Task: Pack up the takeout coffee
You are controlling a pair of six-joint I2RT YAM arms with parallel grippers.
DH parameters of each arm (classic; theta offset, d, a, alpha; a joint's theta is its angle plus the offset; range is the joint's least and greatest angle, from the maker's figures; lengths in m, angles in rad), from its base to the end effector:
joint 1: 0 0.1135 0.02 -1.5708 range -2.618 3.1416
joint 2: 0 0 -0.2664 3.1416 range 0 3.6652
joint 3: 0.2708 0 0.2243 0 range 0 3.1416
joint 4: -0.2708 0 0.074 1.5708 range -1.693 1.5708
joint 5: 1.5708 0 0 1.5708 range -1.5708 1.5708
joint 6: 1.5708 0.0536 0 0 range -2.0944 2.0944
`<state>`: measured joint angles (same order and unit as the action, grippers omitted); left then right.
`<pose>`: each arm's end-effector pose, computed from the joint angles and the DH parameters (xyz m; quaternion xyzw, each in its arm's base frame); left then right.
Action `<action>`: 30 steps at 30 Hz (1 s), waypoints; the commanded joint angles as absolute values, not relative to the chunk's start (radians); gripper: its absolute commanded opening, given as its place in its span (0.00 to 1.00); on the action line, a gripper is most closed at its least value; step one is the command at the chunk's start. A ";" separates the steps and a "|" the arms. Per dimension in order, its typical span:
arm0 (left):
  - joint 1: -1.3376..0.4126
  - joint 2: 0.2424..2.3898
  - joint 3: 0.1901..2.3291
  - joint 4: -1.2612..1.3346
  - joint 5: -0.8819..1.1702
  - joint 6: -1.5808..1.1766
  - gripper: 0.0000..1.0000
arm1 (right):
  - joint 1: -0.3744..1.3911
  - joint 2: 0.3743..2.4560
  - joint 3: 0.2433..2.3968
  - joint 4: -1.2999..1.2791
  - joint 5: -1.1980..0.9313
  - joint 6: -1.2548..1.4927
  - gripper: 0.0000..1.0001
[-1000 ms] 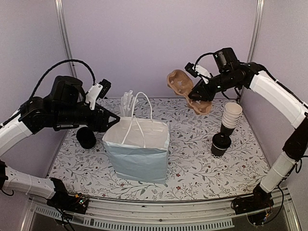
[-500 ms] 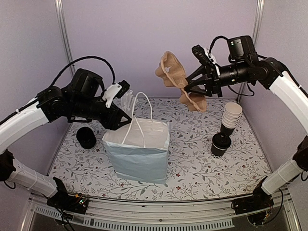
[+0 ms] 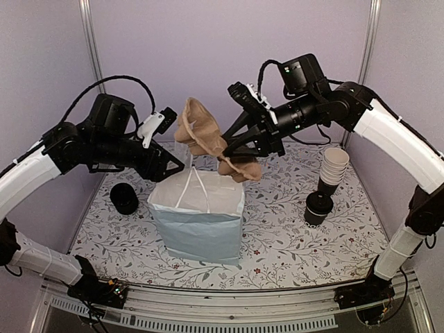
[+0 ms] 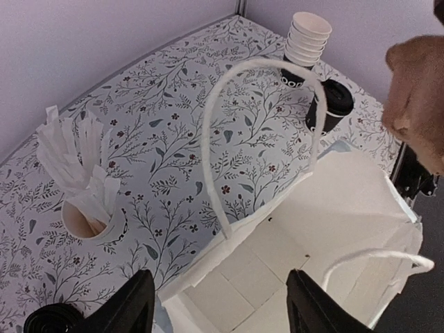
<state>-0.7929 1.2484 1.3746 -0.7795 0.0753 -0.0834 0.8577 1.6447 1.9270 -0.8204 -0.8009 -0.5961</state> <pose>0.1681 -0.1764 0.3754 0.3269 0.8344 -0.2183 0.3864 0.1842 0.2718 0.4400 -0.6760 0.4705 0.3954 0.4066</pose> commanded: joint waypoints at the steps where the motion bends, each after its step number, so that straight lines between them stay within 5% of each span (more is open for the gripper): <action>1: -0.774 1.126 1.297 -0.727 0.084 -0.159 0.68 | 0.885 1.722 1.997 -0.758 -0.775 -0.535 0.27; 7: -0.767 1.067 1.201 -0.700 0.100 -0.243 0.64 | 0.887 1.793 2.034 -0.727 -0.727 -0.480 0.26; 12: -0.780 0.967 1.096 -0.520 0.348 -0.223 0.57 | 0.893 1.804 2.033 -0.726 -0.701 -0.462 0.27; 22: -0.783 0.923 0.947 -0.211 0.390 -0.231 0.51 | 0.900 1.773 2.015 -0.713 -0.664 -0.437 0.27; 30: -0.817 0.991 0.918 -0.139 0.356 -0.242 0.62 | 0.901 1.761 2.012 -0.713 -0.659 -0.430 0.27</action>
